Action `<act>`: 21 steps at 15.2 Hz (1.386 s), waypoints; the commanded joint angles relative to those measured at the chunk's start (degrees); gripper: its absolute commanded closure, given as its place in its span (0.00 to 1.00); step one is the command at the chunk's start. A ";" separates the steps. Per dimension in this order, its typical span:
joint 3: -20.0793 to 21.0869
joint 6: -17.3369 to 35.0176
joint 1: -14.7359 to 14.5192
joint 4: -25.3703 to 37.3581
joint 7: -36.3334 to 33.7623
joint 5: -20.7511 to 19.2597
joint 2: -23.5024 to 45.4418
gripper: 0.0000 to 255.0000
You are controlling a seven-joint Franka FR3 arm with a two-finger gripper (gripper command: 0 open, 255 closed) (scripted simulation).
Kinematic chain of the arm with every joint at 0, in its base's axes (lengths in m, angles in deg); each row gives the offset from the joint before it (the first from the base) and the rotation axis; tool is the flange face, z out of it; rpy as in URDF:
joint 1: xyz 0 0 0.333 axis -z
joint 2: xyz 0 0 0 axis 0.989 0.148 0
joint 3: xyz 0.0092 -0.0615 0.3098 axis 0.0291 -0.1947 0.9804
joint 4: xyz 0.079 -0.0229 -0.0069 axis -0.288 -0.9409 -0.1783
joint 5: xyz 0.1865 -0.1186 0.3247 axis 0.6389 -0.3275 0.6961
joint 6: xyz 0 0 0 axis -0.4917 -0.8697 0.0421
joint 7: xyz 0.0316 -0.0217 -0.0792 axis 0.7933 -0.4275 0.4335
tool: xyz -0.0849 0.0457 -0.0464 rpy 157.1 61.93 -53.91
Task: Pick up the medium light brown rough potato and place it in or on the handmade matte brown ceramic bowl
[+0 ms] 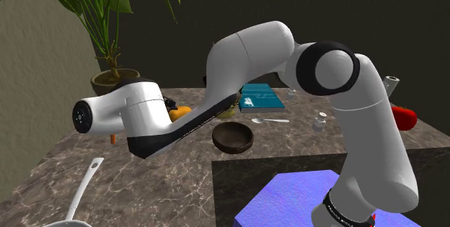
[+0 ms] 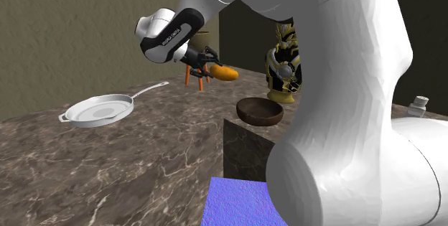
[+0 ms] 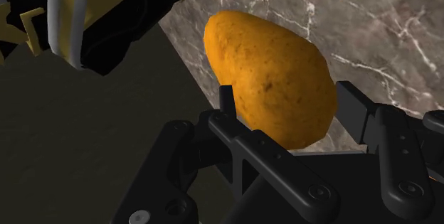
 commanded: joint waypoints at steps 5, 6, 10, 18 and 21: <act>1.00 -0.37 1.40 -2.50 1.22 1.54 -4.04 1.00; 1.58 0.69 2.81 -6.12 0.39 2.54 -6.55 1.00; 3.53 5.41 7.84 -19.31 -1.79 6.68 -16.57 1.00; 4.30 16.91 13.63 -42.16 -0.76 15.95 -38.28 1.00; 2.83 20.99 13.31 -49.96 1.21 19.45 -46.84 1.00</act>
